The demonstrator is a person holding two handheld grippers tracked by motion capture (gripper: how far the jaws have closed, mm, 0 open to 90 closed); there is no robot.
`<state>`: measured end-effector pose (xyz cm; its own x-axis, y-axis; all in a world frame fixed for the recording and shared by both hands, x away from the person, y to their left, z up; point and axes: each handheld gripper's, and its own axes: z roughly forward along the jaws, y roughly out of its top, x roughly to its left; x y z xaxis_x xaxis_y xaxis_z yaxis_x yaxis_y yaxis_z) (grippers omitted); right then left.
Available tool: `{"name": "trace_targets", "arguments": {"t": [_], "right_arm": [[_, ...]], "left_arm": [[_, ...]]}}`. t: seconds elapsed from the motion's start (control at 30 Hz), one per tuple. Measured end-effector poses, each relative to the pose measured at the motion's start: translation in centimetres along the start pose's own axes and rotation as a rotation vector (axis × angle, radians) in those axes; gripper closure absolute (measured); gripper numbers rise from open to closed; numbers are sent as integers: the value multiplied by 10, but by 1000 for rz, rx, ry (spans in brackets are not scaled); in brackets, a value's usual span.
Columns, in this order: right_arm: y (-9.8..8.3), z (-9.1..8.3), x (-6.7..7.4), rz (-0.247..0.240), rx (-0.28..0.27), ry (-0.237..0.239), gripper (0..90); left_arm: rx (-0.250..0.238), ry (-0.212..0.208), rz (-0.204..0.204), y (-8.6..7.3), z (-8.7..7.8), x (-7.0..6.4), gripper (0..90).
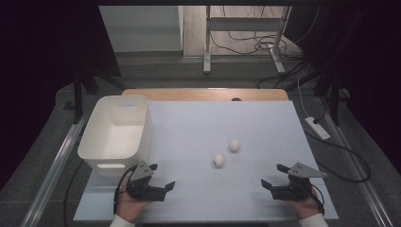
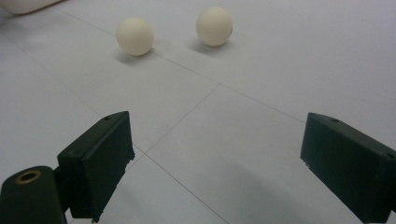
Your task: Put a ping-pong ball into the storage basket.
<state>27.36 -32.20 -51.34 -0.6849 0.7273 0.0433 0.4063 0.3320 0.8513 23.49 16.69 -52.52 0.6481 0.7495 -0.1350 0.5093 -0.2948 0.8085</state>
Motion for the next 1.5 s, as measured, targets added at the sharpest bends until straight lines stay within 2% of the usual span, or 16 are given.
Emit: {"name": "trace_targets", "arguments": {"t": [0.63, 0.93, 1.27, 1.5], "right_arm": [[-1, 3, -1, 11, -6, 23, 110], [-3, -2, -1, 24, -13, 19, 119], [-3, -1, 3, 9, -3, 21, 124], [-3, -2, 3, 6, -4, 16, 126]], "left_arm": [[-23, 2, 7, 2, -4, -6, 62], [-33, -3, -1, 5, -6, -4, 61], [-38, -4, -5, 4, -10, -3, 62], [-28, -11, 9, 5, -7, -6, 62]]}}
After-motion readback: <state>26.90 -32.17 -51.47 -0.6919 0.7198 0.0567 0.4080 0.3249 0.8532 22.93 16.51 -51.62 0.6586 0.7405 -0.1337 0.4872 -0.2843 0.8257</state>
